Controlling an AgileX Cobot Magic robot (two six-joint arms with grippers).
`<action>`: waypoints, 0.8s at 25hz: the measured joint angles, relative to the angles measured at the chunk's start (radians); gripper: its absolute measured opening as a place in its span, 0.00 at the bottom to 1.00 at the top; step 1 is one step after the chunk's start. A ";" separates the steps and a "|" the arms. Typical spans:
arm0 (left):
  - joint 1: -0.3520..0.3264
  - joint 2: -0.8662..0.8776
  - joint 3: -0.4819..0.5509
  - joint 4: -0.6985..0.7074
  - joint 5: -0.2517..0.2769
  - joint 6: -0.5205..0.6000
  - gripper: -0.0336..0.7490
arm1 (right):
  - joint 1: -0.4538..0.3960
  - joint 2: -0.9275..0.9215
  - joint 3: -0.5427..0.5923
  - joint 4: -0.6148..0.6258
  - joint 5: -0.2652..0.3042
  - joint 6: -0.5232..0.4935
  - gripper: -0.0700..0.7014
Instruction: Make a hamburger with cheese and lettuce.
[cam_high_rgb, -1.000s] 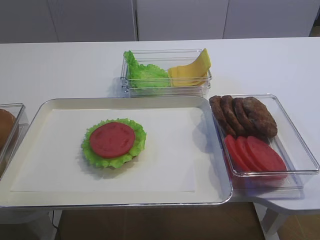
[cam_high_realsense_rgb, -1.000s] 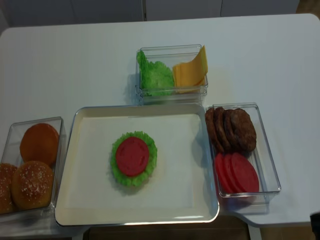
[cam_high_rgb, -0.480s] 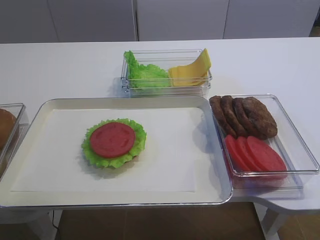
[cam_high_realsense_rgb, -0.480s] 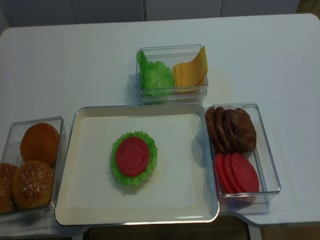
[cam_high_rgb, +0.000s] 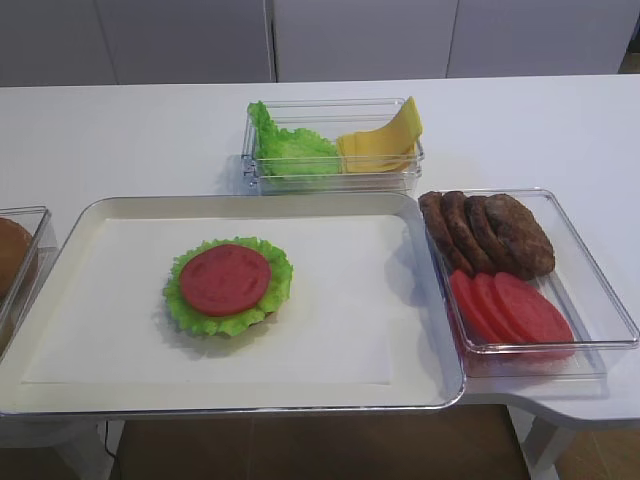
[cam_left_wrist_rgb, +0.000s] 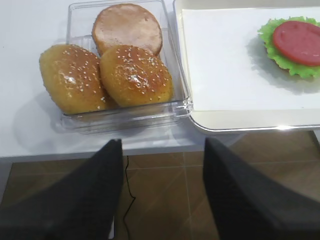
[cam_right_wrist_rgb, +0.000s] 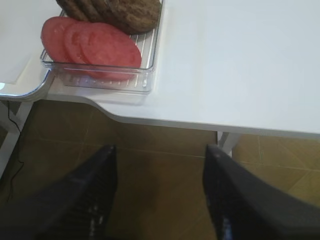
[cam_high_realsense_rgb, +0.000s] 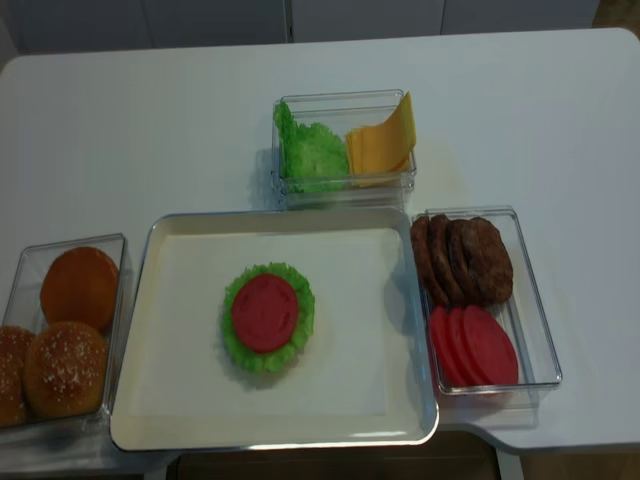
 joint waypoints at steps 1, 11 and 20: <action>0.000 0.000 0.000 0.000 0.000 0.000 0.53 | 0.000 0.000 0.000 0.004 -0.005 -0.010 0.62; 0.000 0.000 0.000 0.000 0.000 0.000 0.53 | 0.000 0.000 0.012 0.008 -0.076 -0.034 0.62; 0.000 0.000 0.000 0.000 0.000 0.000 0.53 | 0.000 0.000 0.045 0.008 -0.131 -0.034 0.62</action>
